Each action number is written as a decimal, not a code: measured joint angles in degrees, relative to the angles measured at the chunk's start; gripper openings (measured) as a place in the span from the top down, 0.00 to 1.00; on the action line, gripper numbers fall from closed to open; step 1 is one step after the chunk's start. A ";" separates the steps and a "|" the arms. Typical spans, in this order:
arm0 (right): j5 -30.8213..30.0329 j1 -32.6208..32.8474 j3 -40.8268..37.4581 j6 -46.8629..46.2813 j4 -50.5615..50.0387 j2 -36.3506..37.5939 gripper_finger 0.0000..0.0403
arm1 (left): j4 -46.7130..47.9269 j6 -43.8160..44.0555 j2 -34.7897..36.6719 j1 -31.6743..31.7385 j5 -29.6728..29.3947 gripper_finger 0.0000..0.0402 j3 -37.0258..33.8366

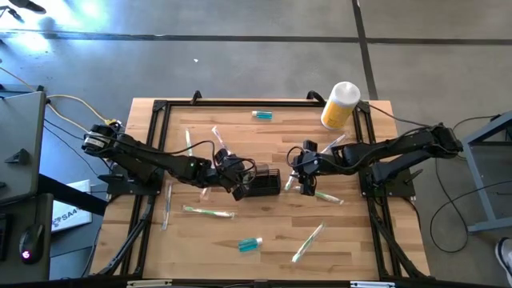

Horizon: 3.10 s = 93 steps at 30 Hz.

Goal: Pick & Place toothbrushing station
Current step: Put the green toothbrush into the black mesh organizer, then put the top blue mouthwash into the black mesh organizer

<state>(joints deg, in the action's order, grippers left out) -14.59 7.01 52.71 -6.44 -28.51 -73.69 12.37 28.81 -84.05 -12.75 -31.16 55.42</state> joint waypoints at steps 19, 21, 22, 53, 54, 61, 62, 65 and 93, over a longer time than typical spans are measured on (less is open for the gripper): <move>0.02 0.00 0.02 -0.02 -0.11 0.00 0.54 | 6.78 -5.52 4.92 0.00 3.09 0.55 6.01; 0.05 0.00 0.04 -0.35 -0.75 0.00 0.54 | 9.34 -10.52 4.92 0.00 2.27 0.55 9.22; 0.06 0.00 0.04 -0.88 -1.47 0.00 0.54 | 10.10 -13.07 4.92 0.00 2.07 0.55 11.00; 0.17 -0.02 0.04 -8.78 -8.59 0.00 0.54 | 20.70 -55.08 -17.52 51.93 44.03 0.55 35.29; 0.17 -0.02 0.04 -8.79 -8.69 0.00 0.54 | 20.70 -56.36 -19.05 52.43 44.99 0.55 35.28; 0.11 -0.02 0.04 -8.78 -8.62 0.00 0.54 | 16.01 -63.20 -26.62 54.84 48.45 0.55 35.22; 0.07 -0.02 0.04 -8.74 -8.62 0.00 0.54 | 14.75 -63.46 -27.41 54.78 49.20 0.55 35.21; 0.07 -0.02 0.04 -8.52 -8.61 0.00 0.54 | 12.99 -64.64 -29.31 54.82 51.77 0.55 35.27; -0.02 -0.02 0.04 -6.83 -8.62 0.00 0.54 | 8.47 -65.80 -38.05 54.77 50.84 0.55 35.28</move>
<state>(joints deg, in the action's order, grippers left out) -14.61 6.98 52.75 -13.27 -37.14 -73.69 20.84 -36.99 -122.10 42.02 19.68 90.70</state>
